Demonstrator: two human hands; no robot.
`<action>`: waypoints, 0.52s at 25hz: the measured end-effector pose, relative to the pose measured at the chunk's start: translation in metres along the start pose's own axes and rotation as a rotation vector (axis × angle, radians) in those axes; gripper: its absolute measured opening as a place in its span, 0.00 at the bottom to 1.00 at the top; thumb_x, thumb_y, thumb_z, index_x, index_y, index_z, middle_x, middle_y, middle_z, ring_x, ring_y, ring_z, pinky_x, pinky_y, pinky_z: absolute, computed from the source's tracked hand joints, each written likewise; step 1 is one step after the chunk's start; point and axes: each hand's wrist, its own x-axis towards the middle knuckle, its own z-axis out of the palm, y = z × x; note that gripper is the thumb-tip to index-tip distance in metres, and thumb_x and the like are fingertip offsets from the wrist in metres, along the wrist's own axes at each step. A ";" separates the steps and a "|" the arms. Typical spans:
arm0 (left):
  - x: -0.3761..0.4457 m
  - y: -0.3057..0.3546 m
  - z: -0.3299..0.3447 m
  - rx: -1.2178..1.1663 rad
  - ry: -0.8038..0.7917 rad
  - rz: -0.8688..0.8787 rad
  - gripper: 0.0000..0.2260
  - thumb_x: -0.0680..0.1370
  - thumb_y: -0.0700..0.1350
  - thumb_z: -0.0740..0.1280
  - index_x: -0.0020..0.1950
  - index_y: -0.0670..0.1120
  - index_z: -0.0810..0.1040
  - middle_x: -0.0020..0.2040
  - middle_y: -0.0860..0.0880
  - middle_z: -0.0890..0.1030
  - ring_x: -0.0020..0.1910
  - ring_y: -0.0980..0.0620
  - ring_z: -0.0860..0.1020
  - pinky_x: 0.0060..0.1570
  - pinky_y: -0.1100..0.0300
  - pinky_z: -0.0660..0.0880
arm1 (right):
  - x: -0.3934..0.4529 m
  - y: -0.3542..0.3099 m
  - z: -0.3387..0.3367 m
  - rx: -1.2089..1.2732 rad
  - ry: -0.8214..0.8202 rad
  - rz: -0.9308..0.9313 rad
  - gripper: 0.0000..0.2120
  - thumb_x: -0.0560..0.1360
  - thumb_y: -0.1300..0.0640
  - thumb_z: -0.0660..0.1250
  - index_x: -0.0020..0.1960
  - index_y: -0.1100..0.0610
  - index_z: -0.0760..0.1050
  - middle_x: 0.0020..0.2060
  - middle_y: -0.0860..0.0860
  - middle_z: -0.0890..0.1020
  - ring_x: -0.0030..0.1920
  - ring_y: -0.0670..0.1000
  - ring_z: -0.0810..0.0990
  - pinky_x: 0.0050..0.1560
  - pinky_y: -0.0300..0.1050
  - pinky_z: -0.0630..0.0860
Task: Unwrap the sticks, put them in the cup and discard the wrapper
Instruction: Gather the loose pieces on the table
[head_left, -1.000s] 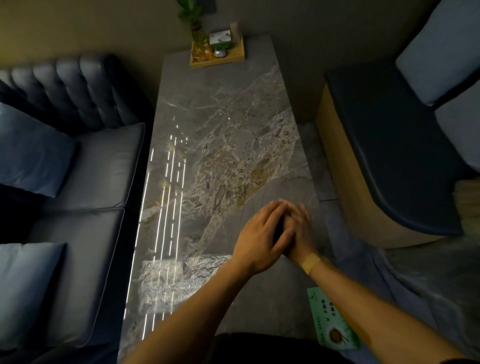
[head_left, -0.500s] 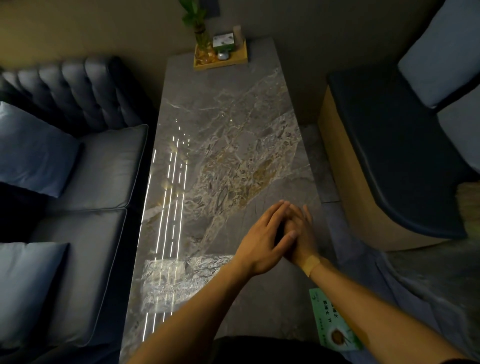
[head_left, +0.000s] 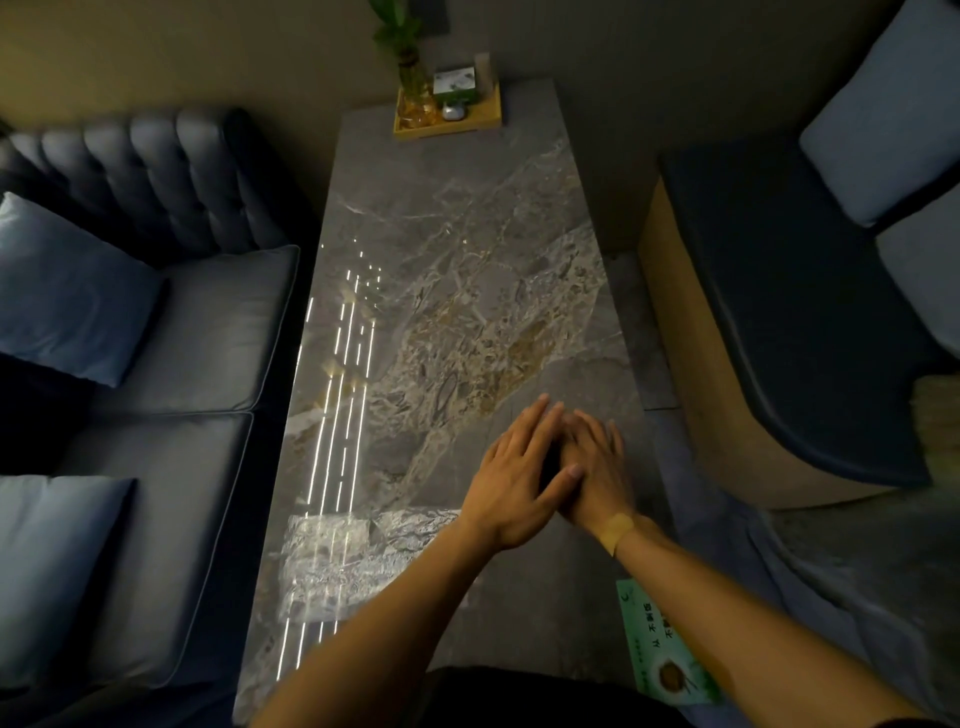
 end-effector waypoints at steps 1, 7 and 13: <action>-0.002 -0.003 0.000 -0.032 0.024 -0.018 0.31 0.78 0.67 0.52 0.76 0.66 0.40 0.80 0.58 0.45 0.79 0.57 0.49 0.76 0.50 0.56 | -0.001 0.000 -0.001 0.017 0.008 0.002 0.29 0.71 0.42 0.59 0.70 0.49 0.64 0.69 0.49 0.69 0.74 0.54 0.60 0.73 0.62 0.55; -0.021 -0.015 0.008 -0.244 0.052 -0.190 0.38 0.72 0.72 0.60 0.73 0.71 0.39 0.78 0.64 0.51 0.73 0.66 0.53 0.72 0.58 0.58 | -0.007 0.007 -0.003 0.060 -0.014 0.041 0.40 0.64 0.28 0.63 0.70 0.45 0.62 0.75 0.51 0.60 0.75 0.58 0.55 0.72 0.66 0.55; -0.038 -0.023 0.021 -0.324 0.030 -0.254 0.40 0.70 0.73 0.63 0.73 0.72 0.40 0.73 0.73 0.49 0.71 0.70 0.54 0.67 0.65 0.58 | -0.014 0.015 0.002 0.060 -0.068 0.086 0.46 0.61 0.29 0.68 0.74 0.42 0.55 0.76 0.50 0.56 0.76 0.59 0.52 0.72 0.65 0.57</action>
